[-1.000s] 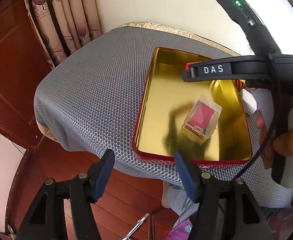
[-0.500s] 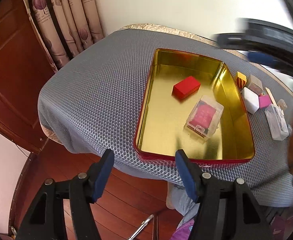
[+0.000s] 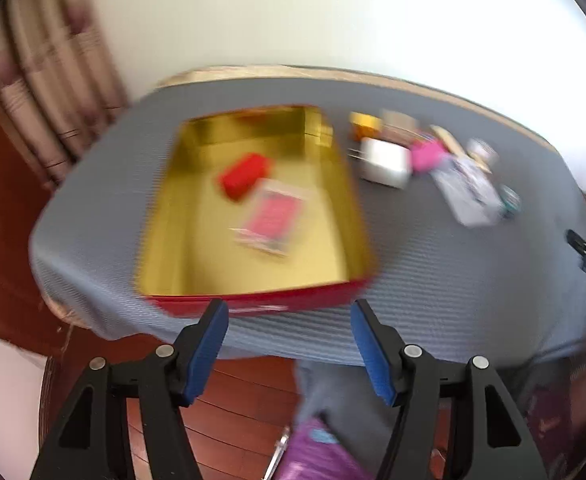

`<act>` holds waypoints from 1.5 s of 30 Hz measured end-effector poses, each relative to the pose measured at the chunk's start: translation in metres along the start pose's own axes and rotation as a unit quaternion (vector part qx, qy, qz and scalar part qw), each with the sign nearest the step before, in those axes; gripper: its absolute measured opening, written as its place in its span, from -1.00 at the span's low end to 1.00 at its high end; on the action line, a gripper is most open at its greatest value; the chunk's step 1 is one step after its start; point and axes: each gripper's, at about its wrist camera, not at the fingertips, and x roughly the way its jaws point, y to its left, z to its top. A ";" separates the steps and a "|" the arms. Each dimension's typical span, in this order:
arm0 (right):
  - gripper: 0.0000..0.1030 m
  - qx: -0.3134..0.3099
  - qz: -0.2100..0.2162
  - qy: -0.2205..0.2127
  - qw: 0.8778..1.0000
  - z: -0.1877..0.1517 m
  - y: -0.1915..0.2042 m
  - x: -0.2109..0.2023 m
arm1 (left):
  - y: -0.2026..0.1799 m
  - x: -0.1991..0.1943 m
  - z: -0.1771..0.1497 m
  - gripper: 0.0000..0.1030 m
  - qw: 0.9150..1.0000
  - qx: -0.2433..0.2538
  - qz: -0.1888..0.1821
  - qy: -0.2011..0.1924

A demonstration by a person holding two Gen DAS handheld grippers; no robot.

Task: Organize rigid objects
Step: 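Reach the left tool to the clear toothbrush-head box and grasp it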

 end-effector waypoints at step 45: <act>0.96 0.078 0.113 0.024 0.990 -0.038 -0.058 0.027 | -0.164 0.145 0.128 0.26 0.975 -0.012 -0.140 0.173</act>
